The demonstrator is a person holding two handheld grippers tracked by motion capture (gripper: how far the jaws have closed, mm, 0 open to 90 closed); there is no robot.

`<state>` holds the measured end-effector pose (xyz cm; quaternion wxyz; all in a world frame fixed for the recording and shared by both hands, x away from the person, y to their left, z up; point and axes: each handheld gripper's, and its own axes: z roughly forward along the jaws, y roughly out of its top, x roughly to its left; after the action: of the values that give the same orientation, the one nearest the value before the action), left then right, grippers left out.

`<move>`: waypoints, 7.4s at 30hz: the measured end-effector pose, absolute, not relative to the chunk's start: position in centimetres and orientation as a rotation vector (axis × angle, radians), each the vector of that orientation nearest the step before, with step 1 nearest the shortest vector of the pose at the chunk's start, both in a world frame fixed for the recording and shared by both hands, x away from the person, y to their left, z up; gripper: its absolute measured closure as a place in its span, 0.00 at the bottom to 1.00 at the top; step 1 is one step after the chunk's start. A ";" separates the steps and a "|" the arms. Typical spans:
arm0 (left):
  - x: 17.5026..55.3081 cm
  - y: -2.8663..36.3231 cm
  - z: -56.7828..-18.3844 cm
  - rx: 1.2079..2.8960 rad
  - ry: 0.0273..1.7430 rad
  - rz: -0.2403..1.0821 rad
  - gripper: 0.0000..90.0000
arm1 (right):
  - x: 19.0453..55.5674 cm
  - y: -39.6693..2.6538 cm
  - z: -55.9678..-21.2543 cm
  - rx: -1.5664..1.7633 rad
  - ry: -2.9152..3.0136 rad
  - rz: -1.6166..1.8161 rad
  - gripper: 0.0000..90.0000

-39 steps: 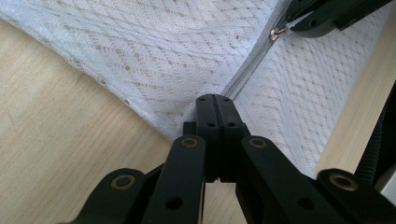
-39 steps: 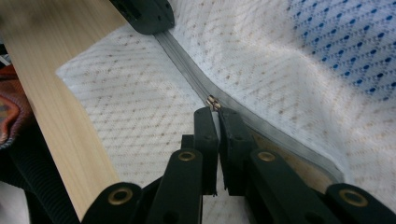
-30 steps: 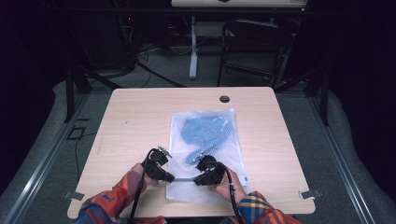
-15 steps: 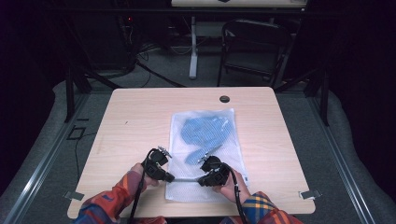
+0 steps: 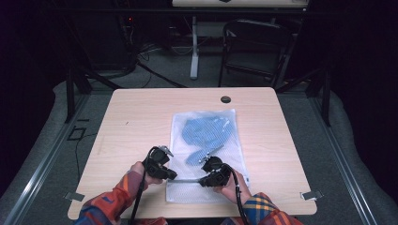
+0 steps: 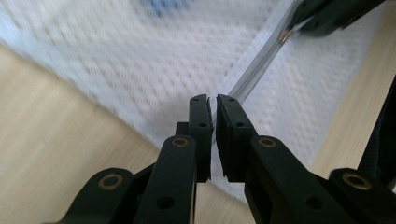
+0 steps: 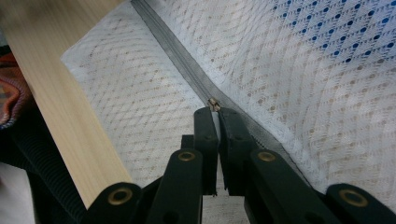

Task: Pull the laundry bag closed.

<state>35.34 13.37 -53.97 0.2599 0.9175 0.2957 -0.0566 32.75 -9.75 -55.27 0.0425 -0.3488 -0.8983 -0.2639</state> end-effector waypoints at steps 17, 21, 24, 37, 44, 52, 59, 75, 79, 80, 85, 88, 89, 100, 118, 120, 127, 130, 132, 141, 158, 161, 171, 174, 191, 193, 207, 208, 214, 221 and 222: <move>35.0 9.5 -54.9 2.566 0.615 -0.084 0.93 | 32.9 -9.6 -55.5 -1.059 -2.750 -0.795 0.97; 35.0 9.2 -55.4 2.584 0.619 -0.093 0.90 | 32.9 -9.6 -55.6 -1.062 -2.753 -0.798 0.97; 35.0 9.1 -55.6 2.584 0.618 -0.102 0.89 | 32.9 -9.5 -55.6 -1.063 -2.758 -0.793 0.97; 34.6 9.3 -55.8 2.553 0.651 -0.032 0.99 | 32.9 -9.6 -55.8 -1.059 -2.762 -0.797 0.97; 34.6 9.2 -55.7 2.562 0.662 -0.033 1.00 | 32.9 -9.7 -55.7 -1.060 -2.761 -0.798 0.97; 34.6 9.3 -55.8 2.557 0.665 -0.042 1.00 | 32.8 -10.0 -55.4 -1.062 -2.764 -0.800 0.97; 34.6 9.3 -55.8 2.558 0.658 -0.043 1.00 | 32.8 -10.4 -55.3 -1.073 -2.758 -0.797 0.97; 34.7 9.3 -55.7 2.568 0.640 -0.039 1.00 | 32.9 -11.6 -55.1 -1.089 -2.752 -0.787 0.97; 34.7 9.3 -55.7 2.569 0.639 -0.039 1.00 | 32.8 -11.8 -55.0 -1.095 -2.753 -0.785 0.97; 34.7 9.3 -55.7 2.569 0.637 -0.040 1.00 | 32.7 -12.0 -55.0 -1.098 -2.750 -0.786 0.97; 34.7 9.3 -55.7 2.570 0.634 -0.041 1.00 | 32.7 -12.6 -55.0 -1.104 -2.759 -0.783 0.97; 34.7 9.3 -55.7 2.571 0.634 -0.040 1.00 | 32.7 -12.5 -55.0 -1.100 -2.763 -0.781 0.97; 34.7 9.3 -55.7 2.569 0.635 -0.040 1.00 | 32.7 -12.5 -55.1 -1.104 -2.759 -0.785 0.97; 34.8 9.2 -55.5 2.531 0.673 -0.065 1.00 | 32.6 -12.1 -55.0 -1.093 -2.765 -0.779 0.97; 34.3 6.7 -55.8 2.539 0.640 -0.071 1.00 | 32.7 -12.0 -55.1 -1.087 -2.769 -0.772 0.97; 34.3 6.7 -55.9 2.535 0.639 -0.071 1.00 | 32.8 -12.1 -55.1 -1.086 -2.771 -0.770 0.97; 34.4 6.9 -56.0 2.541 0.635 -0.057 1.00 | 32.7 -12.2 -55.1 -1.075 -2.774 -0.775 0.97; 34.5 7.0 -56.0 2.529 0.646 -0.068 1.00 | 32.8 -12.5 -55.0 -1.073 -2.768 -0.776 0.97; 34.5 7.0 -56.0 2.536 0.639 -0.067 1.00 | 32.8 -12.5 -55.0 -1.078 -2.766 -0.780 0.97; 34.5 7.0 -56.0 2.538 0.632 -0.068 1.00 | 32.9 -13.0 -54.8 -1.084 -2.760 -0.772 0.97; 34.6 7.2 -56.0 2.540 0.632 -0.081 1.00 | 32.5 -14.6 -54.6 -1.106 -2.755 -0.757 0.97; 34.6 7.2 -56.0 2.541 0.631 -0.081 1.00 | 32.5 -15.0 -54.5 -1.114 -2.759 -0.749 0.97; 34.7 7.4 -56.0 2.535 0.654 -0.090 1.00 | 32.3 -15.6 -54.5 -1.134 -2.756 -0.754 0.97; 34.7 7.3 -56.0 2.507 0.658 -0.079 1.00 | 32.3 -15.4 -54.4 -1.133 -2.760 -0.761 0.97; 33.7 4.5 -55.6 2.490 0.560 -0.030 1.00 | 32.5 -13.4 -55.3 -1.087 -2.778 -0.722 0.97; 33.7 4.3 -55.9 2.524 0.554 -0.011 1.00 | 32.5 -13.4 -55.3 -1.087 -2.773 -0.725 0.97; 33.8 4.4 -56.2 2.524 0.565 -0.025 1.00 | 32.6 -13.7 -55.2 -1.073 -2.776 -0.722 0.97; 33.8 4.4 -56.2 2.527 0.561 -0.025 1.00 | 32.6 -13.7 -55.3 -1.072 -2.776 -0.719 0.97; 33.8 4.4 -56.2 2.526 0.561 -0.024 1.00 | 32.6 -13.7 -55.2 -1.079 -2.776 -0.717 0.97; 33.8 4.5 -56.2 2.518 0.568 -0.029 1.00 | 32.7 -14.3 -55.0 -1.107 -2.757 -0.714 0.97; 33.8 4.5 -56.2 2.518 0.568 -0.028 1.00 | 32.7 -14.4 -55.0 -1.106 -2.761 -0.714 0.97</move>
<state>33.82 4.45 -56.20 0.2766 0.9374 0.2113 -0.0104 32.70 -14.39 -55.02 0.0416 -0.3613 -0.9019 -0.2331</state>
